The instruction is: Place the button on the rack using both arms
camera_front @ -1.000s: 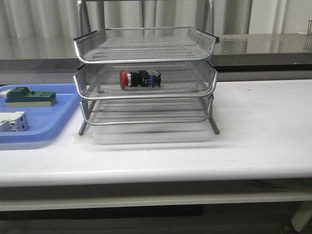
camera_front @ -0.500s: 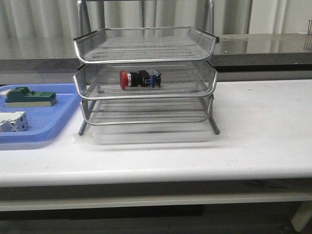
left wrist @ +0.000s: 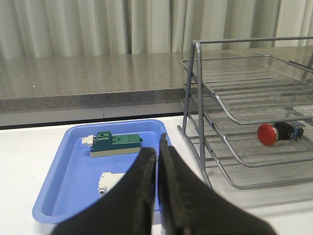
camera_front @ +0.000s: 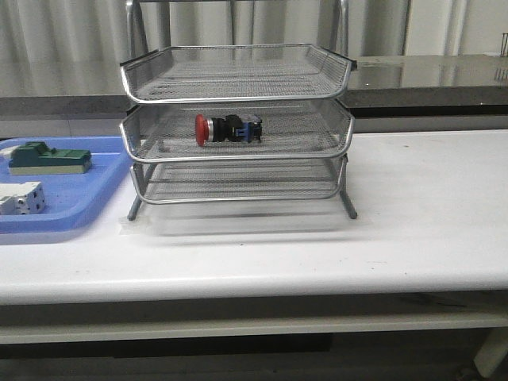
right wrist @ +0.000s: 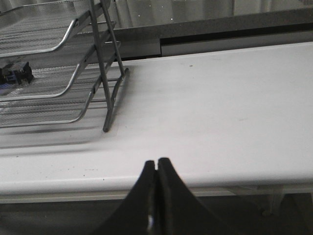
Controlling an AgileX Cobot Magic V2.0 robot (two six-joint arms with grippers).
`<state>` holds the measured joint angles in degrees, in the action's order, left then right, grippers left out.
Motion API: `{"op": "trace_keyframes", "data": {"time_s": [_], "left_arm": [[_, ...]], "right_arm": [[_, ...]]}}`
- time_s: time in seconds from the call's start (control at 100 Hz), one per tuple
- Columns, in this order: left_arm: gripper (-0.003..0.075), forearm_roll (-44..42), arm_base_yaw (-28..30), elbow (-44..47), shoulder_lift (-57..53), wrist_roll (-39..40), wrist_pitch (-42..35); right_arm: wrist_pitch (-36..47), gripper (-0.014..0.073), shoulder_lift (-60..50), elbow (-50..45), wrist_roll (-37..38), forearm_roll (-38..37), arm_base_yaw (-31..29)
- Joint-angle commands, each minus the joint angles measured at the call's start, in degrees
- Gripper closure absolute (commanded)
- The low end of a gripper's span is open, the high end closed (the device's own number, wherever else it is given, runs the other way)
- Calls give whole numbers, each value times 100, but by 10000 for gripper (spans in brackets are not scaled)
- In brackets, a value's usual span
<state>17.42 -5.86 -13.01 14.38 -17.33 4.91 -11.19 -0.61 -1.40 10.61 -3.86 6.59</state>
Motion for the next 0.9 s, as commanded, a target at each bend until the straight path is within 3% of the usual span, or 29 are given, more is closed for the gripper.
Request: {"op": "trace_keyframes", "data": {"time_s": [0.0, 0.89], "left_arm": [[716, 61, 14, -159, 45, 40, -453], [716, 61, 14, -159, 45, 40, -453]], "right_arm": [[713, 651, -106, 74, 1, -72, -43], [824, 651, -106, 74, -66, -117, -43]]}}
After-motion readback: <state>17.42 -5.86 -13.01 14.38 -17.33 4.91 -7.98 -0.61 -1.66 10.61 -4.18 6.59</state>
